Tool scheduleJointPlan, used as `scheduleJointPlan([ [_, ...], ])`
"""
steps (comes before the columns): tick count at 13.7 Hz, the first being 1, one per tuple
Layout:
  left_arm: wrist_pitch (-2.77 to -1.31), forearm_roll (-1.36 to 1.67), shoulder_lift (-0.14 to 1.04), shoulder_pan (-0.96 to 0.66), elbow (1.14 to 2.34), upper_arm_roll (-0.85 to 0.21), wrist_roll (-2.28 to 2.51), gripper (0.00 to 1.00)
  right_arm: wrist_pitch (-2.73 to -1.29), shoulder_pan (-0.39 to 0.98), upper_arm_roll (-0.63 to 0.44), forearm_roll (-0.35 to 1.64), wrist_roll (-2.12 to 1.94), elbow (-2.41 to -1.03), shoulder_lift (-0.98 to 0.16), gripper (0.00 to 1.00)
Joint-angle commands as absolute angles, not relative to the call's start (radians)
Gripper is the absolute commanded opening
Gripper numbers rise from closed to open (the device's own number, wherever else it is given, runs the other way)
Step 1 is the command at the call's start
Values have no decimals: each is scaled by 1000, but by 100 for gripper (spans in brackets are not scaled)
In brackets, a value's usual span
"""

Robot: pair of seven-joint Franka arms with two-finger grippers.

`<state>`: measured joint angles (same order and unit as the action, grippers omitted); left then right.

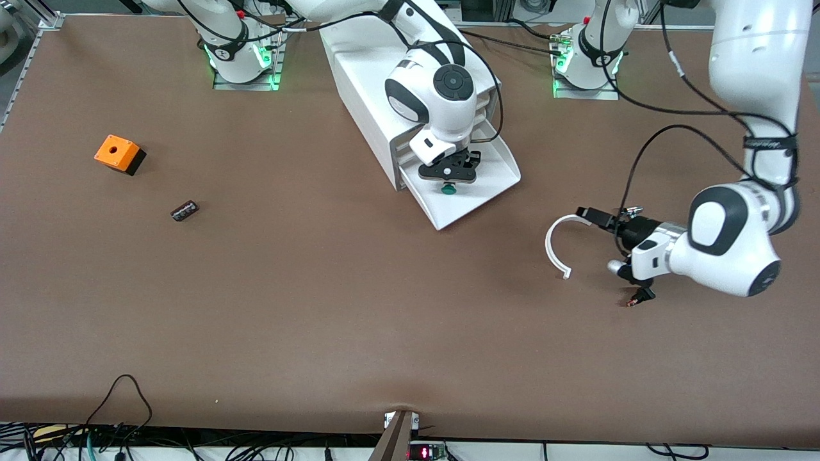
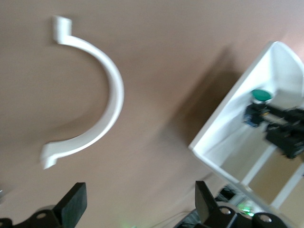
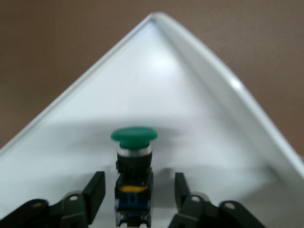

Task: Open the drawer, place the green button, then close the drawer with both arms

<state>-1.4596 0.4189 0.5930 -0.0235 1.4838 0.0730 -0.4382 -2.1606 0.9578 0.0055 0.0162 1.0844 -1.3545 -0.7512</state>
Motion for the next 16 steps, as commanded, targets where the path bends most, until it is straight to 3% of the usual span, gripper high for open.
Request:
scheduleJointPlan([
  [1, -1411, 296, 523, -18, 1435, 104, -428, 100, -2065, 925, -6, -2, 1060, -1257, -744, 100],
  [4, -1339, 198, 497, -18, 1329, 132, -425, 100, -1915, 859, -73, 11, 878, -1172, -698, 100],
  [7, -1290, 157, 471, -20, 1247, 143, -344, 100, -1841, 682, -71, 83, 665, -1178, -615, 100],
  [10, -1290, 137, 401, -20, 1243, 141, -263, 100, -1694, 521, -81, 100, 403, -1187, -531, 100],
  [16, -1292, 58, 140, -46, 1339, 137, -89, 100, -1626, 221, -81, 112, -73, -1500, -183, 100],
])
